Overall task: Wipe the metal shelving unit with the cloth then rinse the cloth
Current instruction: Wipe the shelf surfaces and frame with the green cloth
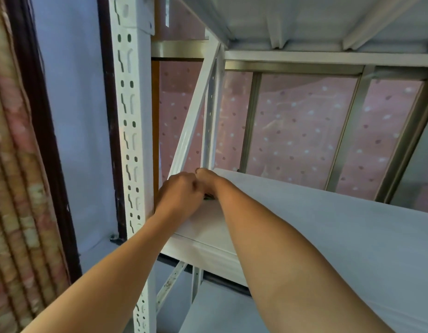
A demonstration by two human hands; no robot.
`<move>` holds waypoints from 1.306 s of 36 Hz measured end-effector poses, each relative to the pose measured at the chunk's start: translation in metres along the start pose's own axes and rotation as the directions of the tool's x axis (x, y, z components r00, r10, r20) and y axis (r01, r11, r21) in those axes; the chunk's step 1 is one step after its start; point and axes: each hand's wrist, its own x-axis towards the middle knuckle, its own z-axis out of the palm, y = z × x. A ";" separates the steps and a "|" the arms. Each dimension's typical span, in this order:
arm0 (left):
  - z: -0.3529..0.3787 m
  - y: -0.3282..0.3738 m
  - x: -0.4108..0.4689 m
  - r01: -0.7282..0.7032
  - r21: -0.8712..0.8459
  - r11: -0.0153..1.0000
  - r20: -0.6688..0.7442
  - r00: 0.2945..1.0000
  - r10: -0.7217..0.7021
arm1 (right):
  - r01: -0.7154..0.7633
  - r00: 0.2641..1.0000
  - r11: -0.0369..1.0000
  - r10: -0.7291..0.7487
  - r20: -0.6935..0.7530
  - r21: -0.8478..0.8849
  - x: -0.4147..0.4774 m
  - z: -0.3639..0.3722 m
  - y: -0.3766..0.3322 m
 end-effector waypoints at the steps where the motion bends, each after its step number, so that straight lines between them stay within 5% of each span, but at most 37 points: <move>1: 0.000 0.000 0.000 0.001 0.000 1.000 0.000 1.000 -0.001 | 0.011 1.000 0.999 -0.011 -0.010 0.051 0.000 0.000 0.000; 7: -0.003 -0.002 0.000 0.033 -0.047 0.998 -0.032 0.999 -0.034 | 0.045 0.998 0.930 -0.025 -0.058 0.366 0.000 0.008 -0.004; 13: -0.006 -0.001 -0.002 0.065 -0.021 0.998 -0.034 0.997 -0.066 | 0.039 0.992 0.912 0.013 -0.123 0.409 -0.002 0.013 -0.011; 20: -0.004 -0.001 -0.004 0.070 -0.045 0.997 0.000 0.998 -0.070 | -0.121 0.983 0.991 0.129 -0.132 0.061 -0.003 0.012 -0.015; 27: -0.003 -0.002 0.000 0.064 -0.006 0.998 -0.012 0.998 -0.064 | -0.179 0.979 0.981 0.185 -0.083 0.076 -0.004 -0.002 -0.030; 36: 0.007 0.002 0.007 -0.005 0.111 0.994 0.051 0.999 -0.001 | 0.009 0.983 0.960 -0.061 -0.175 -0.280 0.016 -0.012 -0.014; 40: 0.016 0.020 0.016 -0.110 0.170 0.979 0.066 0.993 0.100 | 0.020 0.964 0.996 -0.044 -0.262 -0.092 0.022 -0.029 0.002; 44: 0.024 0.033 0.027 -0.124 0.187 0.975 0.076 0.991 0.112 | -0.018 0.900 0.966 0.129 -0.417 0.259 0.032 -0.047 0.029; 47: 0.029 0.036 0.033 -0.122 0.183 0.975 0.091 0.990 0.107 | -0.040 0.872 0.939 0.200 -0.447 0.342 0.038 -0.059 0.051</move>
